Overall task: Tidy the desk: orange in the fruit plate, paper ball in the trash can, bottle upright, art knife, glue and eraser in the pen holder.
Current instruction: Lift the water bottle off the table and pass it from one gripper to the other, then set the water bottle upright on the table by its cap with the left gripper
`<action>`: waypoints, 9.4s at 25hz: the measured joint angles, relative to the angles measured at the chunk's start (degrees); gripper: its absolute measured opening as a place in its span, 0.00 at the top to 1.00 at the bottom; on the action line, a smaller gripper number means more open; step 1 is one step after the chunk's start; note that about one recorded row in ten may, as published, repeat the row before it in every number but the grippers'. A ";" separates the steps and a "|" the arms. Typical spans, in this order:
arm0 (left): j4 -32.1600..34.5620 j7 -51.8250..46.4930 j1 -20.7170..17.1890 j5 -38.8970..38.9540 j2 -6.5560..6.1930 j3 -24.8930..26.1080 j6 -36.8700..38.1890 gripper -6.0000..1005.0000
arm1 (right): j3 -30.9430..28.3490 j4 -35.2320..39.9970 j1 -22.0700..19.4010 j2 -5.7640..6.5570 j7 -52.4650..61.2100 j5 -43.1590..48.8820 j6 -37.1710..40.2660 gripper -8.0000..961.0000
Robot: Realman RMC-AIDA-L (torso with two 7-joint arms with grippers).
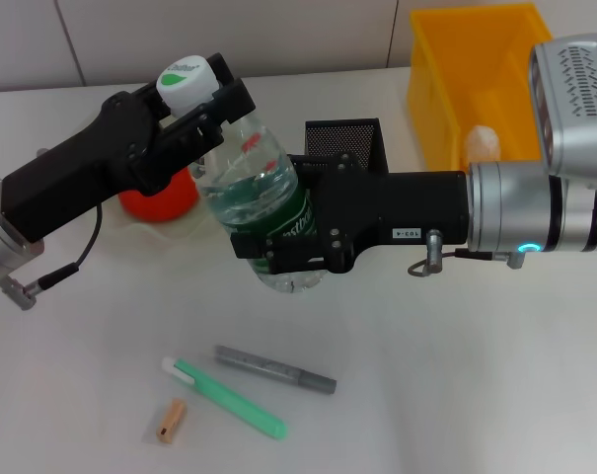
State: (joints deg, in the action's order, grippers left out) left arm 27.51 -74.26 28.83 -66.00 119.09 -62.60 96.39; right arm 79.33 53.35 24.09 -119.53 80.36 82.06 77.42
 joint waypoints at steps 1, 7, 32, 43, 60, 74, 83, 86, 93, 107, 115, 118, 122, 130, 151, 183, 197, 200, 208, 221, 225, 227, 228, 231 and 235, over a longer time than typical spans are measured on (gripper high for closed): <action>0.00 0.00 0.00 0.00 0.00 0.00 0.00 0.36 | 0.00 0.00 0.00 0.00 0.00 0.00 0.00 0.24; 0.03 0.02 0.00 -0.01 -0.03 0.01 0.14 0.56 | 0.21 0.00 -0.19 0.00 -0.01 -0.48 0.01 0.24; 0.00 0.56 0.35 -0.04 0.00 -0.06 1.49 0.56 | 0.24 -0.45 -0.05 0.18 2.09 -0.59 0.66 0.24; 0.00 0.42 0.70 -0.04 0.09 -0.06 0.93 0.56 | 0.30 -0.31 0.15 0.17 3.52 -0.20 0.49 0.24; 0.00 0.58 0.79 0.61 -0.07 -0.06 0.37 0.56 | 0.29 -0.01 -0.46 0.33 4.68 0.21 1.07 0.19; 0.00 1.53 0.93 0.63 -0.09 -0.06 -0.34 0.56 | -0.04 3.49 -4.28 0.35 5.17 0.95 2.74 0.19; 0.00 2.06 0.97 0.63 0.00 -0.07 -0.39 0.56 | -0.31 4.09 -6.04 0.35 5.18 0.94 3.14 0.19; 0.00 2.07 0.97 0.64 0.00 -0.06 -0.38 0.56 | -0.38 4.12 -6.35 0.35 5.18 0.94 3.55 0.19; 0.00 2.27 1.05 1.10 0.01 -0.07 -0.40 0.56 | -0.54 4.20 -7.01 0.35 5.14 1.19 4.19 0.19; 0.00 3.65 1.25 1.47 0.06 0.10 -0.50 0.56 | -2.67 4.31 -8.13 0.39 4.69 1.48 5.99 0.19; -0.01 4.30 1.18 1.50 0.09 0.36 -0.54 0.56 | -3.77 4.35 -8.85 0.52 4.65 1.83 7.31 0.19; -0.01 4.33 1.19 1.50 0.10 0.36 -0.95 0.56 | -4.33 4.37 -8.99 0.53 4.60 2.25 7.95 0.19; -0.01 4.42 1.23 1.50 0.10 0.26 -1.20 0.56 | -5.25 4.40 -9.34 0.52 4.52 2.89 8.70 0.19; 0.02 5.11 1.22 1.92 0.07 0.45 -1.39 0.56 | -7.08 4.45 -10.58 0.54 3.78 3.20 10.71 0.19; -1.48 11.21 0.26 2.47 -0.27 -0.35 -1.21 0.56 | -11.29 3.90 -12.43 0.52 3.01 5.03 11.97 0.19; -1.42 24.43 -3.94 -1.42 -0.81 -0.14 -7.32 0.56 | -18.26 1.14 -12.66 0.46 2.20 6.71 11.54 0.19; -1.04 28.47 -7.05 -1.58 -0.97 -0.01 -10.47 0.56 | -18.33 0.87 -12.10 0.43 2.20 6.71 11.22 0.19; -1.24 29.16 -7.36 -1.39 -0.97 0.06 -10.83 0.56 | -18.34 0.87 -11.98 0.43 2.21 6.71 11.17 0.19; -1.41 29.88 -7.75 -1.40 -0.97 1.31 -12.07 0.55 | -18.34 0.48 -11.95 0.36 2.30 6.71 11.16 0.19; -1.01 31.02 -8.57 -1.38 -1.03 1.61 -14.38 0.55 | -18.34 -0.08 -11.74 0.34 2.29 6.71 11.17 0.19; -1.00 31.29 -8.95 -1.28 -1.05 1.61 -14.45 0.54 | -18.34 -0.10 -11.36 0.38 2.39 6.70 11.17 0.19; -0.98 31.39 -9.23 -1.16 -1.05 1.61 -14.47 0.54 | -18.34 -0.09 -11.31 0.40 2.40 6.70 11.18 0.19; -0.97 31.50 -9.31 -1.14 -1.06 1.62 -14.48 0.54 | -18.34 -0.10 -11.26 0.40 2.41 6.70 11.18 0.19; -1.10 32.55 -9.45 -1.16 -1.05 2.19 -14.49 0.54 | -18.34 -0.12 -11.04 0.42 2.51 6.70 11.17 0.19; -1.39 33.40 -9.50 -1.36 -0.95 2.85 -14.49 0.54 | -18.34 -0.74 -10.70 0.44 2.60 6.70 11.11 0.19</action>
State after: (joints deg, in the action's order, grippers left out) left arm 26.11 -40.86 19.33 -67.37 118.13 -59.75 81.91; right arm 60.99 52.61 13.39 -119.09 82.95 88.76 88.53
